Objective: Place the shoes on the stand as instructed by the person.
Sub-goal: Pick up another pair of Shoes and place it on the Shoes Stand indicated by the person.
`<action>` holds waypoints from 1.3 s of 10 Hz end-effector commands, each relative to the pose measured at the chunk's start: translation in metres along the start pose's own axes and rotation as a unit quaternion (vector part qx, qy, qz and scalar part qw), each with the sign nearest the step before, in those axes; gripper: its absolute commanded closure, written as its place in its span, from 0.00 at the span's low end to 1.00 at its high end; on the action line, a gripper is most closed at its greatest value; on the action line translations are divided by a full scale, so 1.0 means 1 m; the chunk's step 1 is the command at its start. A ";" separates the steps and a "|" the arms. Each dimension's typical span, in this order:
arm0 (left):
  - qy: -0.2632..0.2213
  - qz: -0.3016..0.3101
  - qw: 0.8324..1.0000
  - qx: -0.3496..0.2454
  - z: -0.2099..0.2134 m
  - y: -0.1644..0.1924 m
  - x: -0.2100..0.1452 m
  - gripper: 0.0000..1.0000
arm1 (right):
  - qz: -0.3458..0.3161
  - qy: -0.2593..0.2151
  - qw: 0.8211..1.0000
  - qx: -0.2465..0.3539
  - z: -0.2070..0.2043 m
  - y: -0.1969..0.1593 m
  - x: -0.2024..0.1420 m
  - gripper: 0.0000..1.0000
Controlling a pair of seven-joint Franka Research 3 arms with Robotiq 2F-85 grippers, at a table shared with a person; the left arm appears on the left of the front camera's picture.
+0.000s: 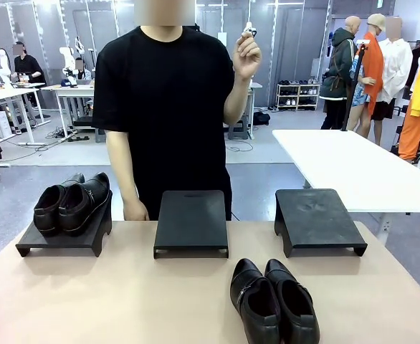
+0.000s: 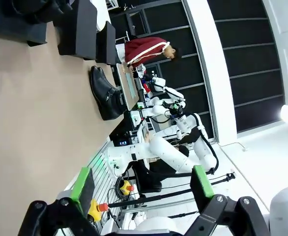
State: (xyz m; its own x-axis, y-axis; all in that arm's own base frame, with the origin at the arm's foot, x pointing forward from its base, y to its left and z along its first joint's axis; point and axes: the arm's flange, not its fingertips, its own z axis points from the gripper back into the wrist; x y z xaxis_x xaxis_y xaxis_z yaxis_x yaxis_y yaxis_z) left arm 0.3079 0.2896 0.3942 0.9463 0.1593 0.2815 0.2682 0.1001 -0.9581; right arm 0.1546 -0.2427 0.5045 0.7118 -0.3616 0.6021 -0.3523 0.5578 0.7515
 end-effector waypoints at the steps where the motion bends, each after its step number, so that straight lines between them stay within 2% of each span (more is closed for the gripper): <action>1: 0.003 -0.010 1.000 0.014 -0.006 -0.011 -0.007 0.00 | 0.010 -0.005 1.000 0.004 0.001 0.001 0.000 0.00; 12: 0.003 -0.010 1.000 0.014 -0.006 -0.011 -0.007 0.00 | 0.000 0.000 1.000 0.000 0.000 0.000 0.000 0.00; 13: 0.003 -0.010 1.000 0.014 -0.006 -0.011 -0.007 0.00 | 0.018 0.022 1.000 -0.003 0.000 0.024 0.007 0.00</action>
State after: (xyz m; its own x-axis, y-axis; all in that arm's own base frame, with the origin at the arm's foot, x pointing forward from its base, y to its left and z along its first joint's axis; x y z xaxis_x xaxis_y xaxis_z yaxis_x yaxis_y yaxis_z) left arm 0.3023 0.2845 0.4019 0.9424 0.1521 0.2979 0.2839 0.1068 -0.9529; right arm 0.1554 -0.2401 0.5093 0.7153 -0.3461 0.6071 -0.3616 0.5600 0.7454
